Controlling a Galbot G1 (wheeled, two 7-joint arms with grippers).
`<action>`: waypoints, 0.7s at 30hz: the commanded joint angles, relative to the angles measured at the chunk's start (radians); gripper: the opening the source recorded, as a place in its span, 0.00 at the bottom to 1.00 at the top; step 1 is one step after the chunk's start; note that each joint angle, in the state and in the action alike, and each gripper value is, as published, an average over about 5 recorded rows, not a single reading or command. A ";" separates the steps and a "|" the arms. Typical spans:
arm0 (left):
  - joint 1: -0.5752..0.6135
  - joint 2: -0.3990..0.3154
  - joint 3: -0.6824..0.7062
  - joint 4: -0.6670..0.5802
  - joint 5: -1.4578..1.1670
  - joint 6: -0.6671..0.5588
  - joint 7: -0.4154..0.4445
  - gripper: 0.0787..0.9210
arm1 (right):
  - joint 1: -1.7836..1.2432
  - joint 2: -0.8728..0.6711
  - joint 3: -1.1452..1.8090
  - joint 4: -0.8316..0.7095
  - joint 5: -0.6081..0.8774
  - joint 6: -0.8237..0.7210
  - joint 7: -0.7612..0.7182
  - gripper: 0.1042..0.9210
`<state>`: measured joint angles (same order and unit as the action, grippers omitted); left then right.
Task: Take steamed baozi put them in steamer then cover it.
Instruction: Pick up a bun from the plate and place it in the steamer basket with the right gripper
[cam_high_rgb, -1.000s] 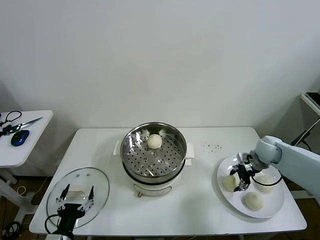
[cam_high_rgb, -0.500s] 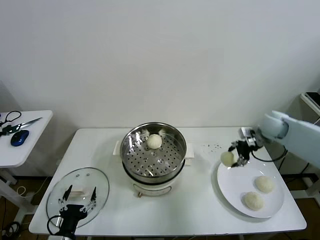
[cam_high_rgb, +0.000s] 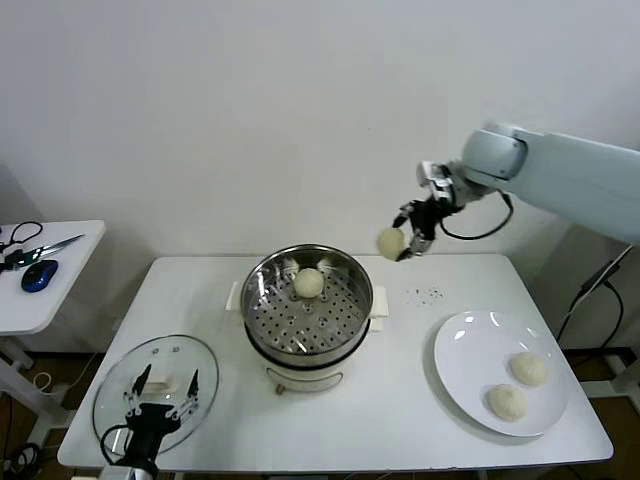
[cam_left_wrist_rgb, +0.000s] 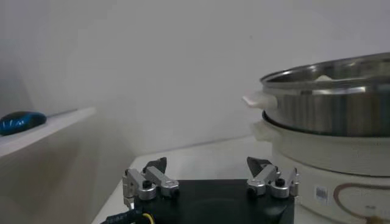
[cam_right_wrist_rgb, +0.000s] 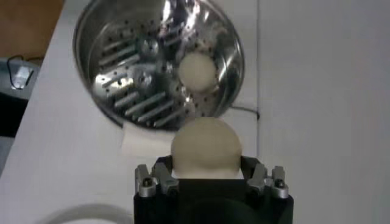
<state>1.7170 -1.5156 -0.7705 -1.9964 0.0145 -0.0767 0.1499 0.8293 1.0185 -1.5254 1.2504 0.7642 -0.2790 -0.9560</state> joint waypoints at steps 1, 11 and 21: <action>0.000 0.011 -0.003 -0.004 -0.002 0.005 0.001 0.88 | -0.041 0.323 -0.018 -0.088 0.095 -0.032 0.043 0.73; 0.004 0.019 -0.005 0.008 -0.006 0.000 0.000 0.88 | -0.168 0.443 -0.029 -0.161 0.071 -0.044 0.064 0.73; 0.005 0.019 -0.003 0.012 -0.004 -0.001 0.001 0.88 | -0.237 0.478 -0.043 -0.179 0.075 -0.070 0.110 0.72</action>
<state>1.7202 -1.4983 -0.7731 -1.9850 0.0097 -0.0777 0.1503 0.6579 1.4169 -1.5593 1.1003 0.8216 -0.3343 -0.8754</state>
